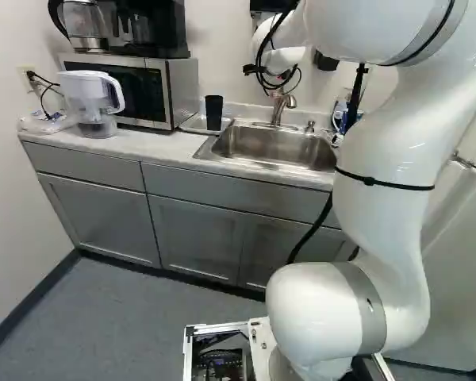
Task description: Rinse the cup and place it in the tray
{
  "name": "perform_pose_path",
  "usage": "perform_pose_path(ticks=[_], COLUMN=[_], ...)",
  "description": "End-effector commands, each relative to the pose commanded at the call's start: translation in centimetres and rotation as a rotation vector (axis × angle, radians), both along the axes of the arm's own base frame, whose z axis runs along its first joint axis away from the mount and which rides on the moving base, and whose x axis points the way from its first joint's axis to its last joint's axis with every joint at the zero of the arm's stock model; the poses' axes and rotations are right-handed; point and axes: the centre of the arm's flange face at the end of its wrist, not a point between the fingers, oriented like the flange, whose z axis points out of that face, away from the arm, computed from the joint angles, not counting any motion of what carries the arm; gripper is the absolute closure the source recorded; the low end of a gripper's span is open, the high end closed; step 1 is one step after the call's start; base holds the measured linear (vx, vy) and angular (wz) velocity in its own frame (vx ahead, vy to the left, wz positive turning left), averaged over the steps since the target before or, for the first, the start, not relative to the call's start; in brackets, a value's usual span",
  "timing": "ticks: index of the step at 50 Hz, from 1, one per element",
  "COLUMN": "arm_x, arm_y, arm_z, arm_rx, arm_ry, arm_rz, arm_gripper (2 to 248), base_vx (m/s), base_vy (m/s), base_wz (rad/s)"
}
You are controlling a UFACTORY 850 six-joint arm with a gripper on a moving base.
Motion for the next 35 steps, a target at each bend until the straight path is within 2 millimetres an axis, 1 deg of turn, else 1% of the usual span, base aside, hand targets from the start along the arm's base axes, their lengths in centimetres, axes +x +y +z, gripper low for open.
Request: perform_pose_path(ticks=[11,35], arm_x=[-1.6,-5.2], arm_y=[0.5,0.7], arm_z=[-0.2,-1.0], arm_rx=[0.004,0.013], arm_ry=[0.045,0.160], arm_rz=[0.008,0.015], arm_gripper=[3,3], base_vx=[0.000,0.000], base_vy=[0.000,0.000], base_wz=[0.000,0.000])
